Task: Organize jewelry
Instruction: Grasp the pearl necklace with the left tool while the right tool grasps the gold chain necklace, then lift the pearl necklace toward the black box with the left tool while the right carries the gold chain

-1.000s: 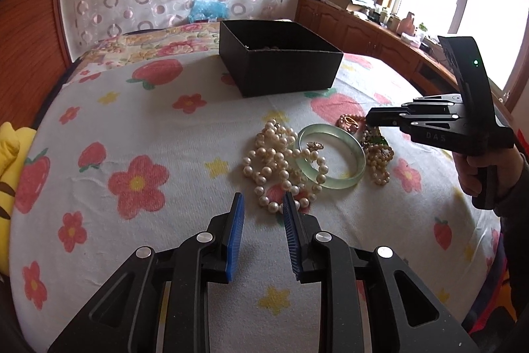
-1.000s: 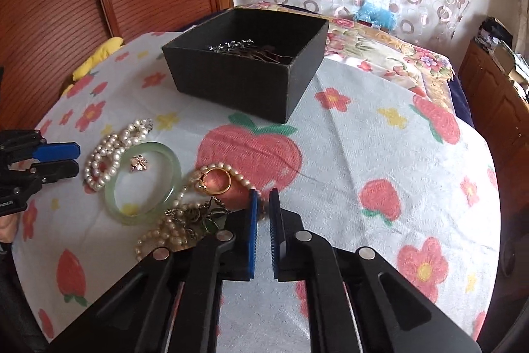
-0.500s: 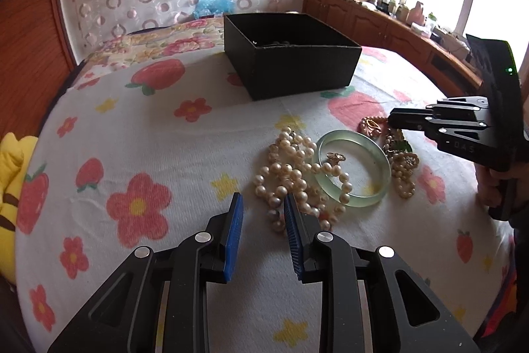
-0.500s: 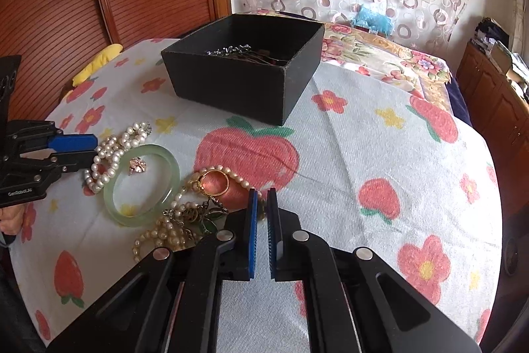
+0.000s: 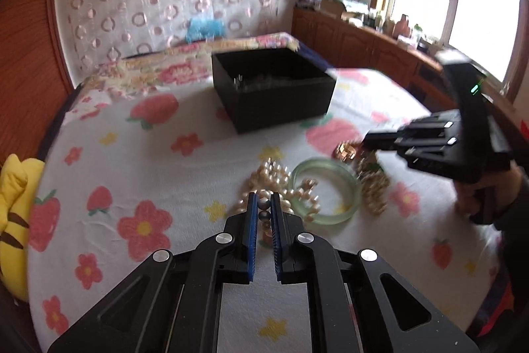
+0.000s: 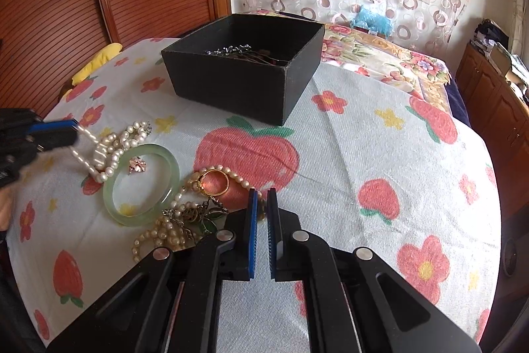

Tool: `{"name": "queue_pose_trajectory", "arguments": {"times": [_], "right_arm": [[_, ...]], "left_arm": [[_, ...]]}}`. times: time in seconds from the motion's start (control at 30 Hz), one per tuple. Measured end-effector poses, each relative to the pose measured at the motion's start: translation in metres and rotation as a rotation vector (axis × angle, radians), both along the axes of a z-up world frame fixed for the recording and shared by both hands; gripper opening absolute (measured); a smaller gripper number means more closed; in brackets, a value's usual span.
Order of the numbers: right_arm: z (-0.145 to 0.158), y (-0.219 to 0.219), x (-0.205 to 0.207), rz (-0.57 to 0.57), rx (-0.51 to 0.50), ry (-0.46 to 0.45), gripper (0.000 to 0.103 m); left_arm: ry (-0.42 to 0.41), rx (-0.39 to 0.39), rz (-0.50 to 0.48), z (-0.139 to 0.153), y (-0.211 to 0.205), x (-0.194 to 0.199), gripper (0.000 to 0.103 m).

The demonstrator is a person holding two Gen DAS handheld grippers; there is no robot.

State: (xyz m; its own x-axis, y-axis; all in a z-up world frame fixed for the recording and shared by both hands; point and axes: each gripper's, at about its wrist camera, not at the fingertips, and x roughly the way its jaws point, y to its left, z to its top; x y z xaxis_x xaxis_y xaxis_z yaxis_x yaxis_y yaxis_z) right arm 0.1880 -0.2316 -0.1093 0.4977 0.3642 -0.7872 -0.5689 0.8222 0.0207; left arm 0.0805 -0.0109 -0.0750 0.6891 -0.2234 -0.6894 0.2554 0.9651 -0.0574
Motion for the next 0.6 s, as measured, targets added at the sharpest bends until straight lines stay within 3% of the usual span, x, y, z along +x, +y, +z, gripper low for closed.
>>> {"name": "queue_pose_trajectory", "arguments": {"times": [0.6], "right_arm": [[-0.001,0.003,-0.001,-0.003,-0.023,-0.018,0.005]], "left_arm": [[-0.231,-0.077,0.029,0.085,0.01,-0.042,0.007]]}}
